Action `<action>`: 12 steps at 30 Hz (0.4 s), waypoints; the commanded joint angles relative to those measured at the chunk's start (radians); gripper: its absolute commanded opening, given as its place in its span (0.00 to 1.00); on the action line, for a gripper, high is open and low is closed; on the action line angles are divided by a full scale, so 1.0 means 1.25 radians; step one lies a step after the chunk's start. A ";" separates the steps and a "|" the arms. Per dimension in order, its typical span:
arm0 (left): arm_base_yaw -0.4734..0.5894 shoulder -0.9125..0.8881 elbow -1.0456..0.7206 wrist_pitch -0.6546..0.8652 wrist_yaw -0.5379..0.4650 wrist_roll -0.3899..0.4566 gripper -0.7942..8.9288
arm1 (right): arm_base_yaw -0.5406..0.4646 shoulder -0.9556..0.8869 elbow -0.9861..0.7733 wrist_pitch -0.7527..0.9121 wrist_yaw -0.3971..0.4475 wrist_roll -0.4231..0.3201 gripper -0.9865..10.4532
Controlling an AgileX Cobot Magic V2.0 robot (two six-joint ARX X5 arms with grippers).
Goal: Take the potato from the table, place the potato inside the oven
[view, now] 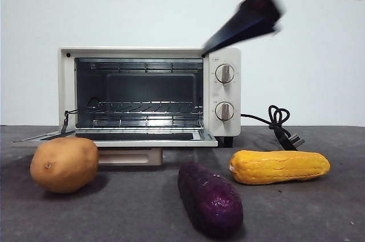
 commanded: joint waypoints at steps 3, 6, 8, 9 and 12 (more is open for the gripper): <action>0.002 -0.025 -0.007 -0.036 -0.010 -0.007 0.07 | 0.075 0.124 0.000 0.140 0.054 0.100 0.66; 0.002 -0.028 -0.007 -0.052 -0.009 -0.006 0.07 | 0.110 0.189 0.000 0.214 0.090 0.134 0.67; 0.002 -0.028 -0.007 -0.058 -0.008 -0.005 0.07 | 0.131 0.229 0.001 0.243 0.126 0.151 0.67; 0.002 -0.028 -0.007 -0.058 -0.007 -0.005 0.07 | 0.136 0.245 0.001 0.254 0.135 0.157 0.66; 0.002 -0.028 -0.007 -0.058 -0.006 -0.005 0.07 | 0.146 0.290 0.001 0.295 0.151 0.183 0.66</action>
